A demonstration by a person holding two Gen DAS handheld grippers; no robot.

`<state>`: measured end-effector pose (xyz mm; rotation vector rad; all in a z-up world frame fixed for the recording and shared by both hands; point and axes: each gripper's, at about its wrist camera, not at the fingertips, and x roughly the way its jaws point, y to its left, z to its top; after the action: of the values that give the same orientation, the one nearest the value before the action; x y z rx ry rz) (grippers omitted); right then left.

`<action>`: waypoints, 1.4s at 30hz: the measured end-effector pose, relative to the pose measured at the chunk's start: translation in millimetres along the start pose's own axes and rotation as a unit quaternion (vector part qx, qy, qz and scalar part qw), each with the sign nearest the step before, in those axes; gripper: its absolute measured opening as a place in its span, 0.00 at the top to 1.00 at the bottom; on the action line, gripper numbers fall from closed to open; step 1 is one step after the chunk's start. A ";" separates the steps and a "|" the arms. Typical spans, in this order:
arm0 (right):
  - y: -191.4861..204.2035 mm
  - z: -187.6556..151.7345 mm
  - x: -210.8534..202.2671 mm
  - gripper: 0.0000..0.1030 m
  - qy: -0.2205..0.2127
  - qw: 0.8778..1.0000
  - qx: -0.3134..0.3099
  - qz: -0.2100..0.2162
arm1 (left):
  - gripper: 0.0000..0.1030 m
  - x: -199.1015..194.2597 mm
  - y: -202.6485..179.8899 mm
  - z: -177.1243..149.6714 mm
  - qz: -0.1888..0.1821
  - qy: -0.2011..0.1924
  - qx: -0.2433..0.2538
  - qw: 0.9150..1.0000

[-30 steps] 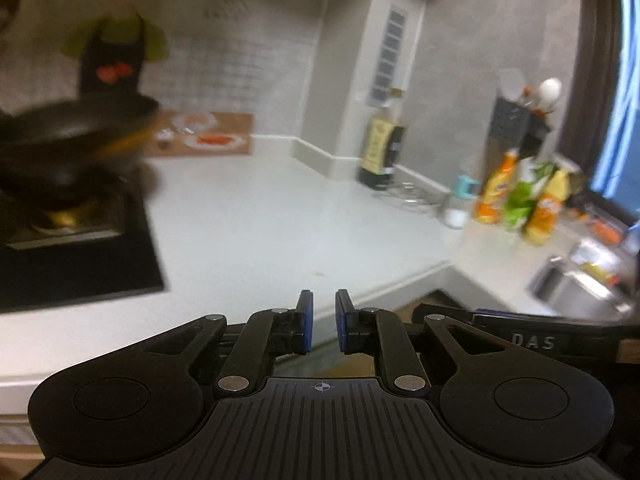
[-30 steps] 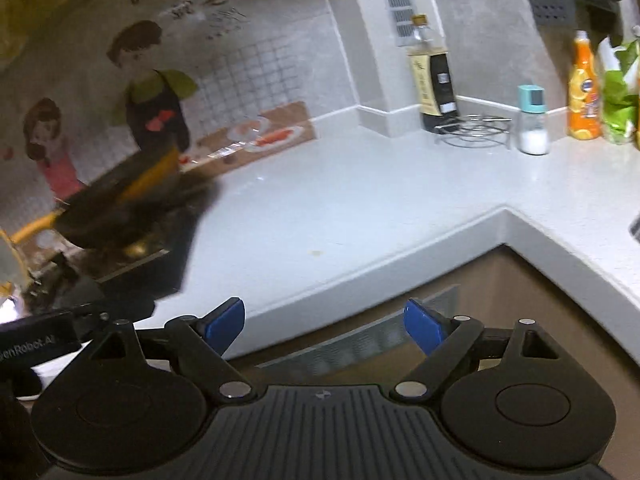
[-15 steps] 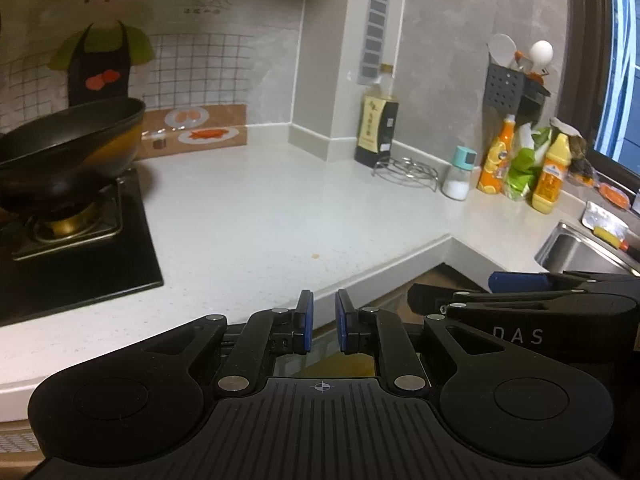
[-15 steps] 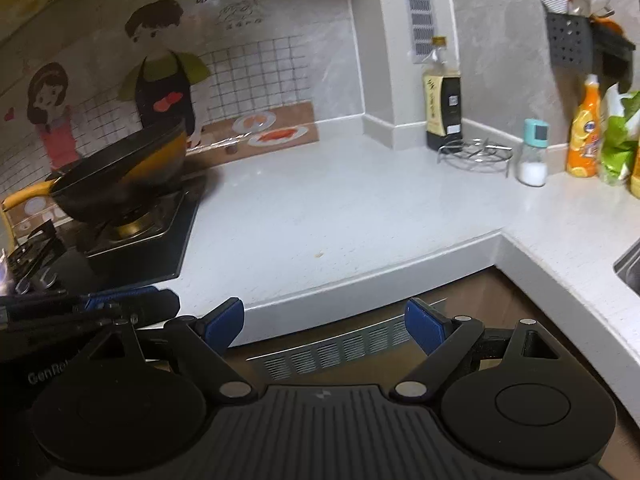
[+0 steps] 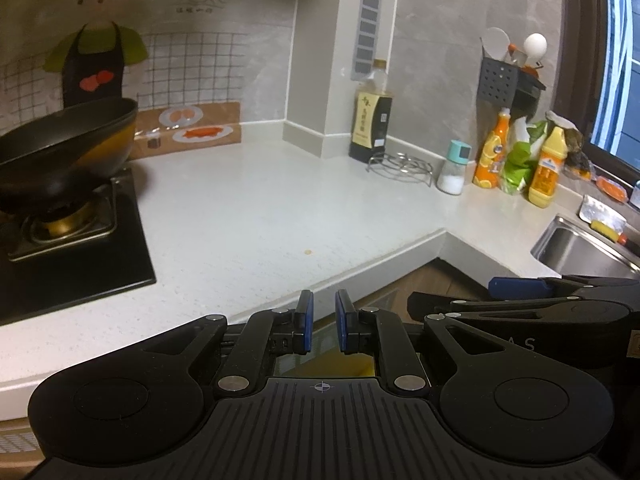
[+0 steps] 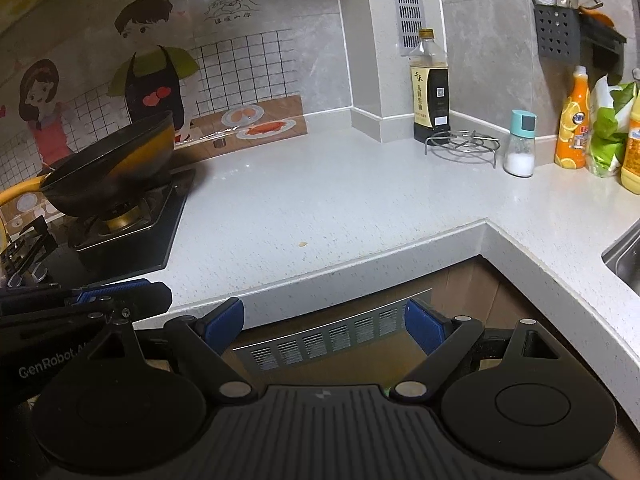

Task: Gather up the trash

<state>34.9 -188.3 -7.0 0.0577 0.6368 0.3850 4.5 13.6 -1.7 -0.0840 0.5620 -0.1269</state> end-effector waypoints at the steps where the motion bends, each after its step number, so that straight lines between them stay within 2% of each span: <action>1: -0.2 -0.2 -0.2 0.14 0.000 1.000 0.000 0.000 | 0.85 0.5 0.3 0.3 0.000 0.001 0.000 1.000; 34: 3.2 -0.8 3.0 0.14 0.002 1.000 -0.004 -0.012 | 0.85 2.4 4.6 -2.3 -0.009 0.006 -0.006 1.000; 42: 6.0 0.6 10.3 0.14 0.008 1.000 -0.014 -0.019 | 0.85 14.9 9.1 -3.5 -0.011 0.013 -0.004 1.000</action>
<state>40.8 -179.0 -11.3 0.0162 0.6475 0.3570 16.0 20.3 -13.5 -0.0966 0.5886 -0.1470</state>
